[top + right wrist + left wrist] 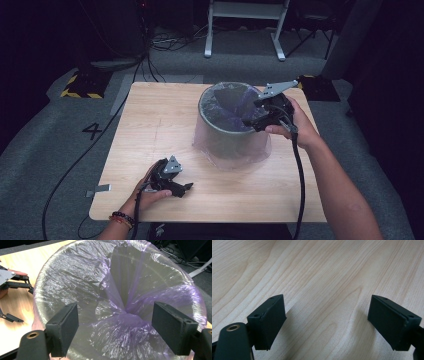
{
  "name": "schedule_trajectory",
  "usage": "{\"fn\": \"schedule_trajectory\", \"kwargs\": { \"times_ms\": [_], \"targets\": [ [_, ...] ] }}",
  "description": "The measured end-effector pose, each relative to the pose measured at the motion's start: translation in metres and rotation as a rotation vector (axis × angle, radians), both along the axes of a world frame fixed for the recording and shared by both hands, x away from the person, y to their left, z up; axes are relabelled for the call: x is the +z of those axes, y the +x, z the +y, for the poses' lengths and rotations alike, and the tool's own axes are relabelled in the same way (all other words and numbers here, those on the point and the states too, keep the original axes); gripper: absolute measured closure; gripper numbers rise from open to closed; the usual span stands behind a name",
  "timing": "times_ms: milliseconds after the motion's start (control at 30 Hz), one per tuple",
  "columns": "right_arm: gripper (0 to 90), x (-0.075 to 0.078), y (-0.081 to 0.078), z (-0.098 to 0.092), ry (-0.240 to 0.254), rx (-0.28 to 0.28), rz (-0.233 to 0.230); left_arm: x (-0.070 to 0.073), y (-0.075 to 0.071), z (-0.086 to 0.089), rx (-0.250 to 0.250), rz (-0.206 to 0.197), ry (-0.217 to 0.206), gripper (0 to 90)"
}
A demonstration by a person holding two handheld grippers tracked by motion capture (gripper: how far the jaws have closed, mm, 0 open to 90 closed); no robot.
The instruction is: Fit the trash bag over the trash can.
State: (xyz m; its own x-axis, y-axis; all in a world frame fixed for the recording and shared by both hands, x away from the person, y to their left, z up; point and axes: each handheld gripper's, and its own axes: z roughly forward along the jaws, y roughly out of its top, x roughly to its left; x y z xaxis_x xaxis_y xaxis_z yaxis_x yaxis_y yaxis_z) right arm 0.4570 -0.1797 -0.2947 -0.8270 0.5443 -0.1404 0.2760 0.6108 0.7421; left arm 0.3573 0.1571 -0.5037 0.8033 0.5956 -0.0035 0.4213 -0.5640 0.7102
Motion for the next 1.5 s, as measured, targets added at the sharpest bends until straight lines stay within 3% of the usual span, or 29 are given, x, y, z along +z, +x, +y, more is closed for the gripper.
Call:
{"fn": "schedule_trajectory", "kwargs": {
  "times_ms": [1067, 1500],
  "targets": [
    [21.9, -0.005, -0.033, -0.010, -0.036, 0.032, -0.062, 0.000, 0.000, 0.000, 0.000, 0.000, -0.001, 14.5],
    [21.9, -0.014, -0.042, -0.024, -0.040, 0.029, -0.072, 0.000, 0.000, 0.000, 0.001, 0.000, -0.001, 14.5]
  ]
}}
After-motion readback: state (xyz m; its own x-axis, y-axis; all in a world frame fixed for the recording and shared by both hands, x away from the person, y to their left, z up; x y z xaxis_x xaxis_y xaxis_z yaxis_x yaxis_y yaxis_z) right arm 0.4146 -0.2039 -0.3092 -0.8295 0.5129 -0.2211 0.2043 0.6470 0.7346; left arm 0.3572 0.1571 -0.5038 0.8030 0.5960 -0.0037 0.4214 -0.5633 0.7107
